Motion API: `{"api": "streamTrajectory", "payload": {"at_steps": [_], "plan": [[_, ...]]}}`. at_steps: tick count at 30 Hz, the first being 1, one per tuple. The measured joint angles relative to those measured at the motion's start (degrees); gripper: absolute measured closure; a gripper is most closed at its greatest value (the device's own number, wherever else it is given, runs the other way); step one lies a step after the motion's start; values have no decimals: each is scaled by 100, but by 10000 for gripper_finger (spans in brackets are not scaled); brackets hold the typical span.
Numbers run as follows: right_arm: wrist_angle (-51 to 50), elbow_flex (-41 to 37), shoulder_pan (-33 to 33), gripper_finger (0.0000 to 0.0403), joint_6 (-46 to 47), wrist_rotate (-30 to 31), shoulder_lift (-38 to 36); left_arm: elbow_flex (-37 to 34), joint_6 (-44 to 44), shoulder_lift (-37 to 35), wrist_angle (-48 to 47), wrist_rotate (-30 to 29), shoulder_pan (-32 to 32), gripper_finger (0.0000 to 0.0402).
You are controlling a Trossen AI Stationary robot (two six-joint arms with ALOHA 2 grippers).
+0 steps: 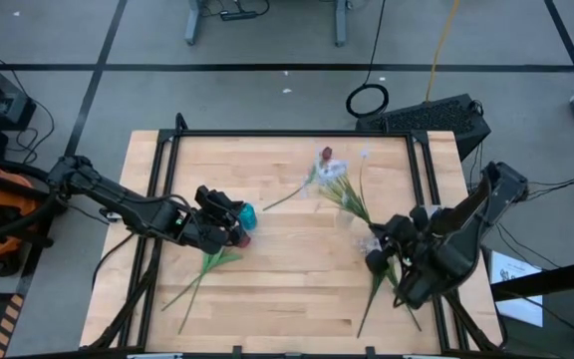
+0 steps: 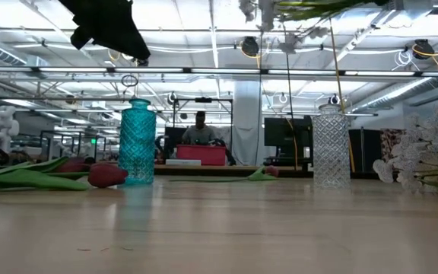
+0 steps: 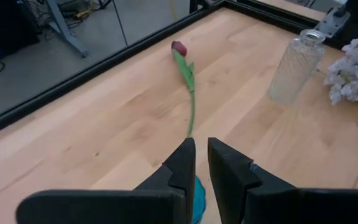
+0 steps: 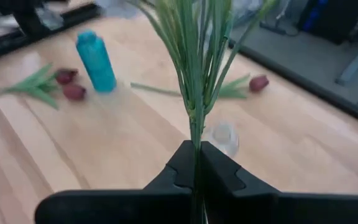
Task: Sort flowers into vase by color
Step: Move the top white daisies to the bottom right of the table
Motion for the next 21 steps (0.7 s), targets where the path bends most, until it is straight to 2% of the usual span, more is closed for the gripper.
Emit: {"api": "streamTrajectory", "payload": {"at_steps": [10, 14, 17, 21], "plan": [[0, -653, 372, 401, 849, -459, 396, 0, 21, 100, 375, 0, 0, 349], [-11, -833, 495, 401, 1113, 140, 397, 0, 273, 122, 1098, 4, 1, 349], [-3, -859, 519, 401, 1245, 565, 397, 0, 873, 294, 2132, 59, 2, 349], [8, -861, 519, 401, 1324, 1152, 397, 2, 1841, 678, 3799, 549, 2, 349]]}}
